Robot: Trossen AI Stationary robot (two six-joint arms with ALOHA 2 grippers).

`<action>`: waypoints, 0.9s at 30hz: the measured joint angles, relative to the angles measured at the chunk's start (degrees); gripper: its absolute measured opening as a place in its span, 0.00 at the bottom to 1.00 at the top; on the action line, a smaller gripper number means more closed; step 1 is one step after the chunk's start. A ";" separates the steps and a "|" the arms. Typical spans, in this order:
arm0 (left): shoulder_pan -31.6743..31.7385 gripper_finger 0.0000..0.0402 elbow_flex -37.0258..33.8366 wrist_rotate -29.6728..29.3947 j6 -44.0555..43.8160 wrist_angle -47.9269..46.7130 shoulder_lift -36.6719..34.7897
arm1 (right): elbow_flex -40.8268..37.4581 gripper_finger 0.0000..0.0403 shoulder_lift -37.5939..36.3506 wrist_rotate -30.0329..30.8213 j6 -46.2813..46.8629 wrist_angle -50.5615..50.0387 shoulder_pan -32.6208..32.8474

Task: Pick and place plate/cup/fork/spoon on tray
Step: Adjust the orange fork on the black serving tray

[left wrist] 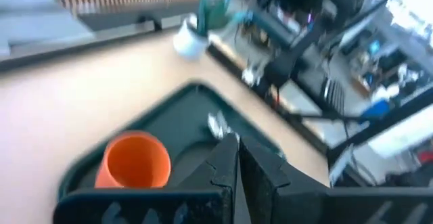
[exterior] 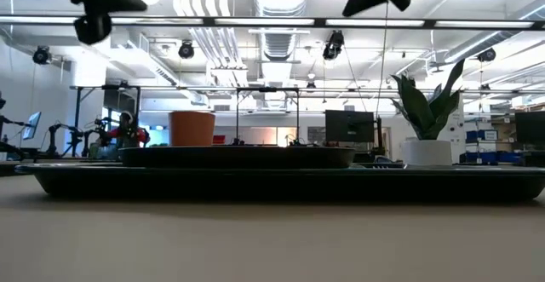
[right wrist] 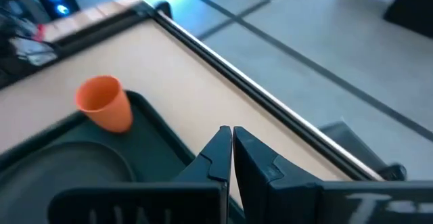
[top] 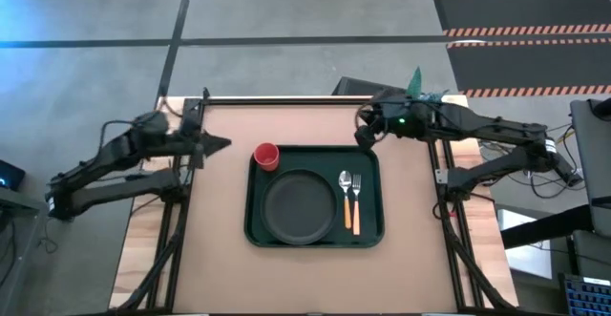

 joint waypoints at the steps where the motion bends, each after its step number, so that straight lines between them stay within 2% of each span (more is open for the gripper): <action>1: 0.00 0.00 0.20 -0.75 -0.01 -0.02 -0.94 | 0.00 0.02 -0.63 0.02 -0.14 0.27 0.47; 13: -0.04 0.00 -0.29 -1.72 -1.01 1.56 -9.83 | 0.00 0.02 -4.22 -0.24 -3.02 0.75 5.94; 17: 0.01 0.00 -0.86 -1.68 0.00 1.78 -10.65 | 0.00 0.02 -4.16 -0.47 2.06 0.70 6.06; 19: 0.01 0.00 -0.83 -1.59 0.20 1.85 -10.83 | -0.06 0.02 -3.84 -3.21 1.73 0.68 6.03; 24: 0.00 0.00 -0.93 -1.49 1.77 1.84 -10.69 | -0.52 0.02 -1.93 -16.19 -1.26 0.34 6.08; 27: 0.00 0.00 -1.27 -1.47 1.84 3.36 -10.46 | -0.52 0.02 0.20 -19.75 1.55 0.73 6.05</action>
